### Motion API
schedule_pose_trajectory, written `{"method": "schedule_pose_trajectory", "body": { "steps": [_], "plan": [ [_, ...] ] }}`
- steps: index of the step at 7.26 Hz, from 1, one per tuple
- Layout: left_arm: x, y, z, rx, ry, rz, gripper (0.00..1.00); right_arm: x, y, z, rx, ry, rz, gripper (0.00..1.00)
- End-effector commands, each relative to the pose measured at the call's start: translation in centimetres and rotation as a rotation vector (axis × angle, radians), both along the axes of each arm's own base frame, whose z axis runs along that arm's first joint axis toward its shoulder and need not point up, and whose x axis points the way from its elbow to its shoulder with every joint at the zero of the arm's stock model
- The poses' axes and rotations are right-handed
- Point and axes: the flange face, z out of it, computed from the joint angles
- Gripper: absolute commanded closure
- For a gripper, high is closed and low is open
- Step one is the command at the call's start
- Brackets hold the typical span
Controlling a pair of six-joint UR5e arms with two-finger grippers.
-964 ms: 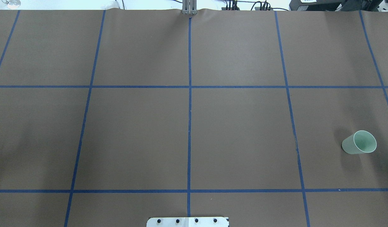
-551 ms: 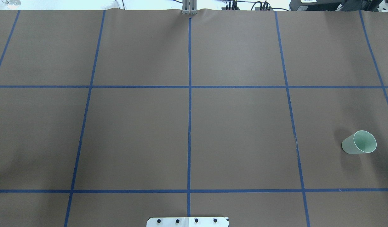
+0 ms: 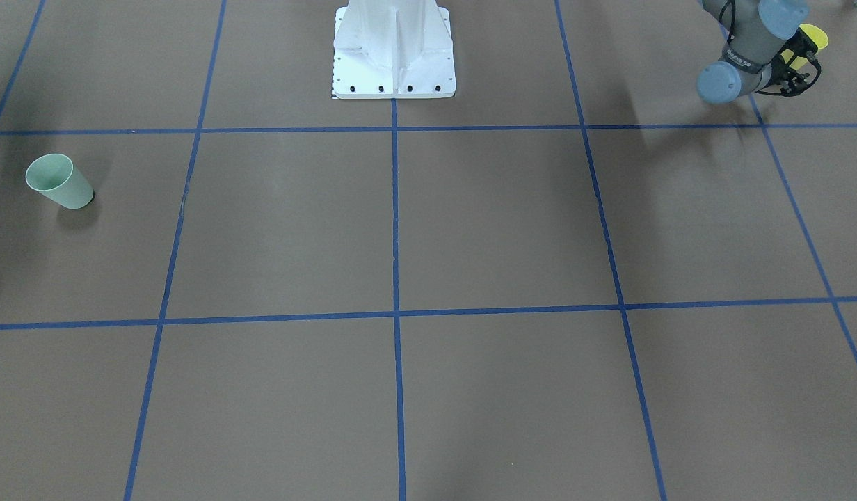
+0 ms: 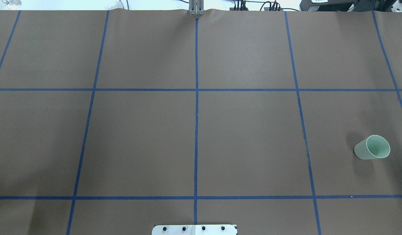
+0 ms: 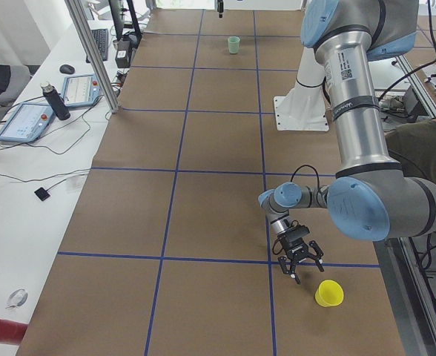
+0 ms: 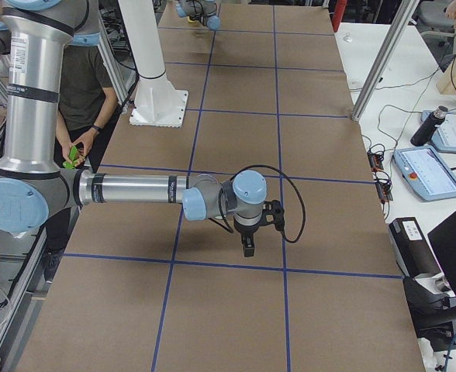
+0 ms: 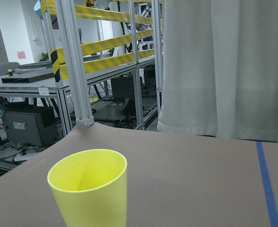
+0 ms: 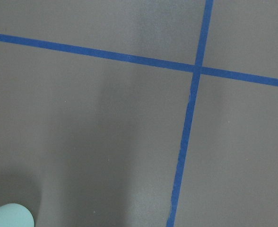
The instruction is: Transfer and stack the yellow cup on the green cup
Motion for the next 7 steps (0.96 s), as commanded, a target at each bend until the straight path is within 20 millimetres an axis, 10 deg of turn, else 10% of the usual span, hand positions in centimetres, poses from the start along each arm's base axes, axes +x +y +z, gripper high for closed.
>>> {"method": "schedule_pose_trajectory", "body": {
  "steps": [1, 7],
  "plan": [
    [0.2, 1.2, 1.2, -0.028, -0.004, -0.009, 0.01, 0.1, 0.2, 0.1, 0.012, 0.003, 0.001, 0.0],
    [-1.7, 3.0, 4.2, 0.03, -0.028, -0.051, 0.02, 0.1, 0.8, -1.0, 0.029, -0.003, 0.002, 0.0]
  ]
}}
